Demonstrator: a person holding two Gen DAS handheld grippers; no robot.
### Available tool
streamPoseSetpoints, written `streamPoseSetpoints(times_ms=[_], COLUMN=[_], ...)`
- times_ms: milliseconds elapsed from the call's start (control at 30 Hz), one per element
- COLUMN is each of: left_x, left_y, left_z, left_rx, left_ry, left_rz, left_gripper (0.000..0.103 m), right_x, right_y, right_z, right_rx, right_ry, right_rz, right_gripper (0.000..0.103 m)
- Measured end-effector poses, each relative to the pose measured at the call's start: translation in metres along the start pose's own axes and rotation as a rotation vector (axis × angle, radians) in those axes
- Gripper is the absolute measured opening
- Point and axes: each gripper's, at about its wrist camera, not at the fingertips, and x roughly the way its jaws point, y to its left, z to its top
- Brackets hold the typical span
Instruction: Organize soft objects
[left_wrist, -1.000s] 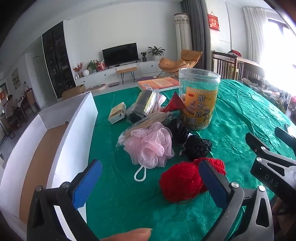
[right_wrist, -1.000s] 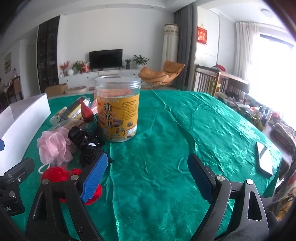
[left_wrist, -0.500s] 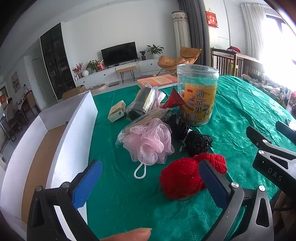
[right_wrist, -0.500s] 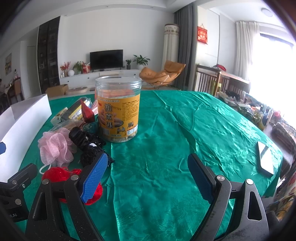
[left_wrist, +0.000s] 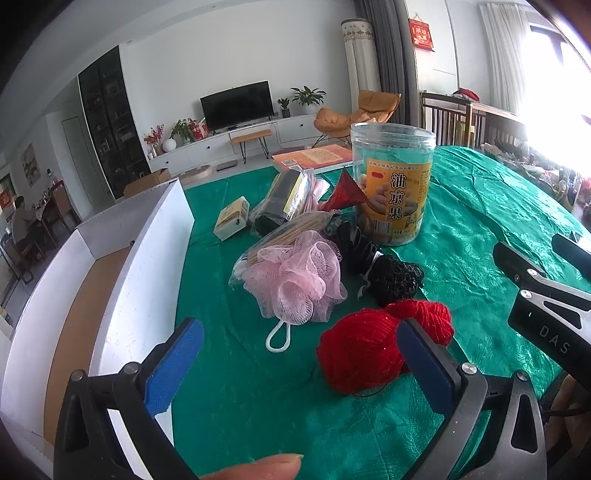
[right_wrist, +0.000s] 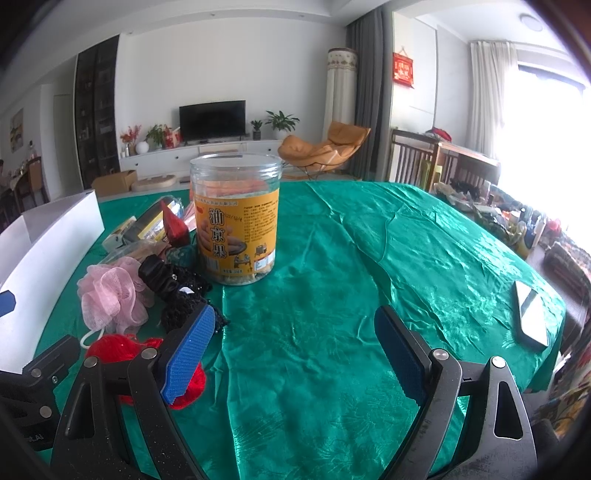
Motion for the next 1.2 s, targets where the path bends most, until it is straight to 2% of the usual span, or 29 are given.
streamPoseSetpoints(times_ms=[1200], left_x=[0.0047], left_y=[-0.0036], left_z=[-0.0044], left_rx=[0.012], left_ry=[0.023], left_rz=[0.000], left_gripper=[0.103], right_x=[-0.0006], right_y=[-0.0011], right_z=[0.0000], right_rx=[0.009], right_ry=[-0.004], right_rz=[0.005], right_gripper=[0.090])
